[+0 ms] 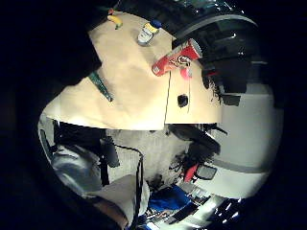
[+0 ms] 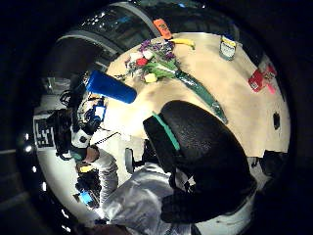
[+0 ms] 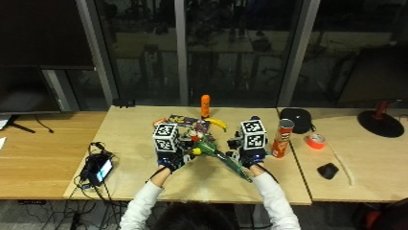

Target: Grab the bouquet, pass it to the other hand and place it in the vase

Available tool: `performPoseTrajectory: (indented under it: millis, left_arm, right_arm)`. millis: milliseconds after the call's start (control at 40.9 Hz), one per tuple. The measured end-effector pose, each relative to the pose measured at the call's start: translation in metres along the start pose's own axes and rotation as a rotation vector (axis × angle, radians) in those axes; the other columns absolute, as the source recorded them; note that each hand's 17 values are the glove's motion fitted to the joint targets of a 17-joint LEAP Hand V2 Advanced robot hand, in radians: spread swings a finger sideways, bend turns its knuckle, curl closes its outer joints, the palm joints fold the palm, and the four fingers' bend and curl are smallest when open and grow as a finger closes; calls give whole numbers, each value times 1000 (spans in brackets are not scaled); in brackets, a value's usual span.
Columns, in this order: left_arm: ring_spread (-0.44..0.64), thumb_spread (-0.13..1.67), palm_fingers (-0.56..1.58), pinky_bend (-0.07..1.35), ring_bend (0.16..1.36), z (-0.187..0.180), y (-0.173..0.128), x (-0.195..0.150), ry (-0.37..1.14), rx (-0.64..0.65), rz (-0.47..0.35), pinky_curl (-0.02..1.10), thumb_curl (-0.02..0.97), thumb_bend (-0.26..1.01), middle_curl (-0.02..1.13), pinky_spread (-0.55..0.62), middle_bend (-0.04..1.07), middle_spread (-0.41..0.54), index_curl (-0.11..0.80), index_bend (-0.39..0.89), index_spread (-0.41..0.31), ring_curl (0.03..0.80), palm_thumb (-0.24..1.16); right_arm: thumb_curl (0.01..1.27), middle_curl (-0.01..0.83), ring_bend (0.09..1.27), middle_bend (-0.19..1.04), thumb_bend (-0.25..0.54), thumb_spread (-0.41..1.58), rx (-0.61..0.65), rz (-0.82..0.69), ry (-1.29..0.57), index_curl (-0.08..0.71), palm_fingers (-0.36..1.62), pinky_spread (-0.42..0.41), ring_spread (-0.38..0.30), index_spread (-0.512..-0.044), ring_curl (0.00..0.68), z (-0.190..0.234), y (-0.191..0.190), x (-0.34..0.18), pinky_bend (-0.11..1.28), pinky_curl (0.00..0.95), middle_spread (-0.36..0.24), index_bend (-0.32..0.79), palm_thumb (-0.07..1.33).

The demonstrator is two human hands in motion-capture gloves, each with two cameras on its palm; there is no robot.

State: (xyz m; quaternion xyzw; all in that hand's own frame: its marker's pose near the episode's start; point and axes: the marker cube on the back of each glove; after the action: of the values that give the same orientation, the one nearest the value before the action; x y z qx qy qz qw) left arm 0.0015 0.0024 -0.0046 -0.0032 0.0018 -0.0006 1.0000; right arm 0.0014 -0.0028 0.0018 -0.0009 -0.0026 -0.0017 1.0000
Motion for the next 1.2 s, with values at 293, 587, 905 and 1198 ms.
performPoseTrajectory:
  millis: [293, 587, 905, 1198]
  left_arm:
    - [325, 909, 325, 278, 466, -3, -2, -3, 15, 21, 6, 164, 167, 172, 159, 314, 188, 230, 167, 174, 38, 172, 391]
    - [374, 1059, 301, 268, 480, 1, 13, -5, -7, -27, -1, 221, 228, 102, 218, 355, 186, 258, 235, 168, 36, 204, 420]
    - [390, 1105, 283, 261, 484, -2, 20, -1, -7, 11, 9, 264, 271, 23, 258, 366, 184, 265, 278, 164, 36, 224, 434]
    - [394, 1121, 275, 254, 487, 1, 22, -10, 16, -2, 9, 290, 299, -17, 281, 370, 182, 267, 305, 165, 36, 238, 453]
  right_arm:
    - [110, 156, 436, 245, 165, 968, 8, 7, -9, 61, 214, 169, 96, -311, 167, -13, 13, 2, 537, 229, 10, 101, 331]
    - [158, 219, 597, 241, 110, 1149, -35, -29, -33, 81, 320, 187, 131, -331, 235, -28, 6, -18, 568, 272, 19, 68, 345]
    - [198, 278, 658, 260, 62, 1202, -29, -34, -83, 71, 360, 195, 129, -300, 288, -42, -12, -20, 704, 340, 30, 59, 384]
    - [251, 323, 746, 303, 8, 1149, -29, 100, -238, 49, 481, 173, 47, -199, 324, -16, -76, 8, 766, 360, 51, 25, 432]
